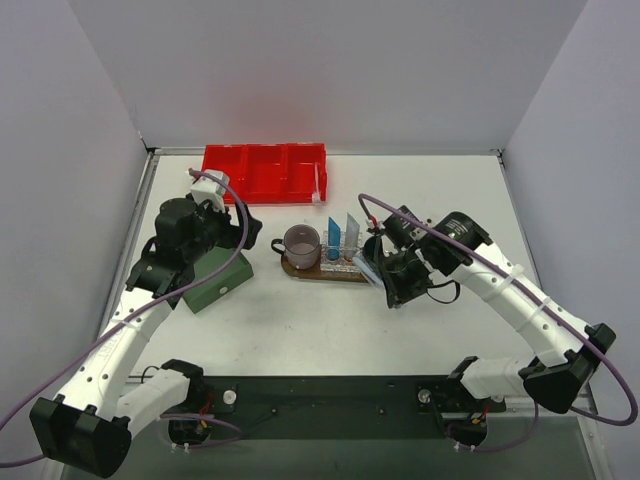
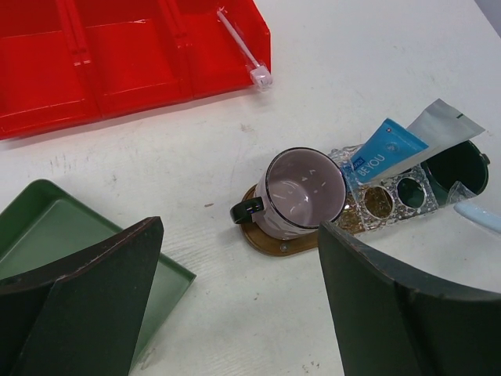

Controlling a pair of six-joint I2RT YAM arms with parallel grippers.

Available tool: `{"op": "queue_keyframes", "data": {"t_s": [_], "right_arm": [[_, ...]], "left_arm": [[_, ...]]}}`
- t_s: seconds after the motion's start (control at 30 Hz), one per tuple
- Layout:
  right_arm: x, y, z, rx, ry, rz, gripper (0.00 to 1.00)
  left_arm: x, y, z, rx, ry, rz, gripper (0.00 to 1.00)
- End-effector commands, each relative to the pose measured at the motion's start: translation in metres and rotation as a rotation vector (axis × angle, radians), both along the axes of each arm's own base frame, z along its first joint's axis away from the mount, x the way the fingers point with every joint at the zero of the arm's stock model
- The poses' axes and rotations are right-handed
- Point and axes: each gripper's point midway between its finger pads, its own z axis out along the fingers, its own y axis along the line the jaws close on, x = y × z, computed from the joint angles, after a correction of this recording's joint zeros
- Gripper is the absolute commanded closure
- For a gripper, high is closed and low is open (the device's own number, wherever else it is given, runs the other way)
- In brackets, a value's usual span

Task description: Prepare toiletry sets of a toothbrush and toothpaste on the tray

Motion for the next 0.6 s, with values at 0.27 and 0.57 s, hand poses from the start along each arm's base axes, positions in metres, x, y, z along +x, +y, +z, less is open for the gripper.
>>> {"op": "queue_keyframes", "data": {"t_s": [0.27, 0.57], "right_arm": [[0.001, -0.001, 0.001, -0.053, 0.112, 0.034, 1.00], [0.009, 0.001, -0.001, -0.067, 0.138, 0.031, 1.00]], "left_arm": [[-0.001, 0.001, 0.010, 0.009, -0.043, -0.004, 0.09], [-0.003, 0.000, 0.007, 0.014, -0.042, -0.007, 0.09]]}}
